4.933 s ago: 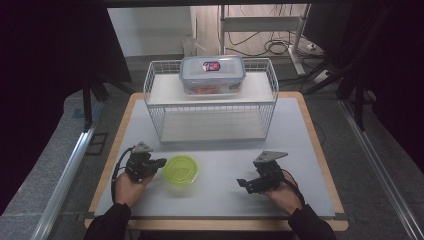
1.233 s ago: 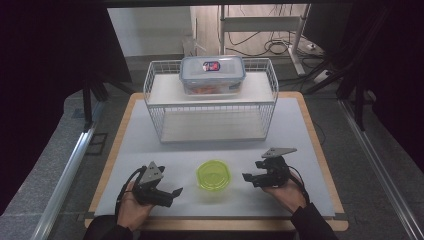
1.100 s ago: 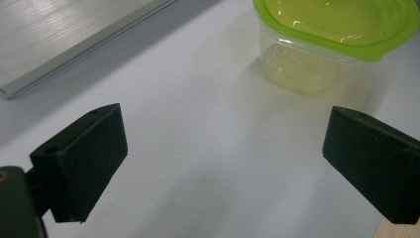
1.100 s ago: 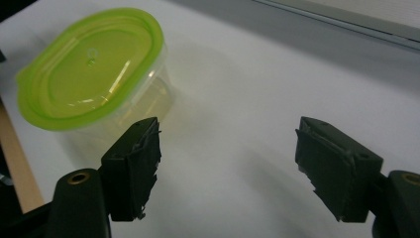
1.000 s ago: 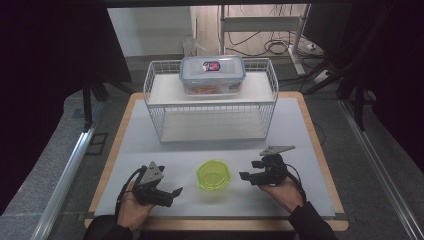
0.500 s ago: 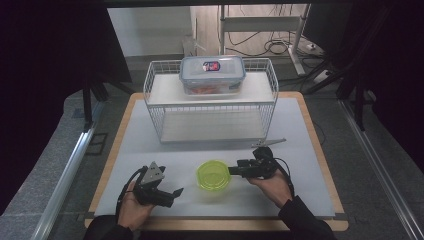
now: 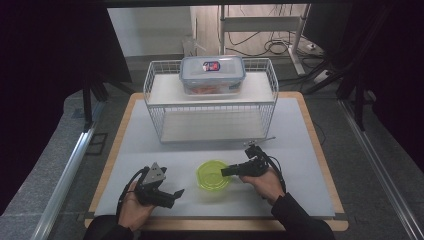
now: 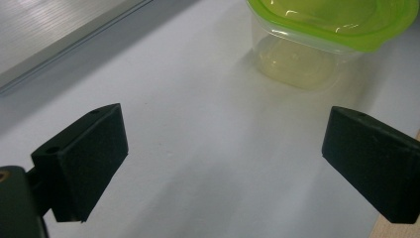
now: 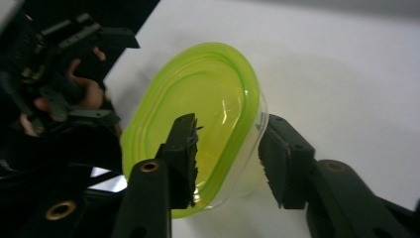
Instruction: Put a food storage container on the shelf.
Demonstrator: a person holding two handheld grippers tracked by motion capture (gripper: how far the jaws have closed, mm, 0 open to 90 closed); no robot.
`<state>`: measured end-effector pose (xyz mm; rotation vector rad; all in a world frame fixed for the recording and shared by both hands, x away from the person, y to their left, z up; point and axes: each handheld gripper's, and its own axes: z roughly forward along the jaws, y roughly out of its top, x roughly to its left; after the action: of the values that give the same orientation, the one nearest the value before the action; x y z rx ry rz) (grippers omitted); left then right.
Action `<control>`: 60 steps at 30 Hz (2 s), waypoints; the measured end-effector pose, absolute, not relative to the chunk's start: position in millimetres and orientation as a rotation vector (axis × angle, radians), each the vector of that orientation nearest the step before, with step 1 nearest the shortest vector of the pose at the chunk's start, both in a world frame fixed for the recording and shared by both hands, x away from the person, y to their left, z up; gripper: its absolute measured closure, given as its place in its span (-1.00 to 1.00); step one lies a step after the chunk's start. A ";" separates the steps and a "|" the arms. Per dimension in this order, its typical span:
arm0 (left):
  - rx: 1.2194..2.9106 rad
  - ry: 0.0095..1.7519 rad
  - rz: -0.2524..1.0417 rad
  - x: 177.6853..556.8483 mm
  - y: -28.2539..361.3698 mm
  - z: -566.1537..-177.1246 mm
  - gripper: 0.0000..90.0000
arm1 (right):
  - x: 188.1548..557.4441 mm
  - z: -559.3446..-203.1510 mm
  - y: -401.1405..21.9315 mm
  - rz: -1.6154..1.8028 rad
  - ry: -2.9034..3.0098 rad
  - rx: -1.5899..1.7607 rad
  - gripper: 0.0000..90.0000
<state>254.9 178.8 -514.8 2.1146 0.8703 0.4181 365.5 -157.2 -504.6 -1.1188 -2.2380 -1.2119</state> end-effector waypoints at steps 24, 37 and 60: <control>2.091 0.879 0.422 254.5 181.4 -513.1 -0.91 | 368.9 -490.4 -164.5 -1.255 -2.146 -1.133 0.80; 2.090 0.880 0.417 255.4 181.5 -514.0 -0.92 | 375.3 -455.6 -176.9 -1.364 -2.124 -1.157 0.80; 2.099 0.876 0.414 256.1 182.0 -514.3 -0.92 | 399.2 -386.0 -187.6 -1.510 -2.077 -1.155 0.80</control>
<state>256.1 182.0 -514.3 2.0987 0.8764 0.4141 399.2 -187.6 -386.0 -1.1553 -2.0767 -1.5102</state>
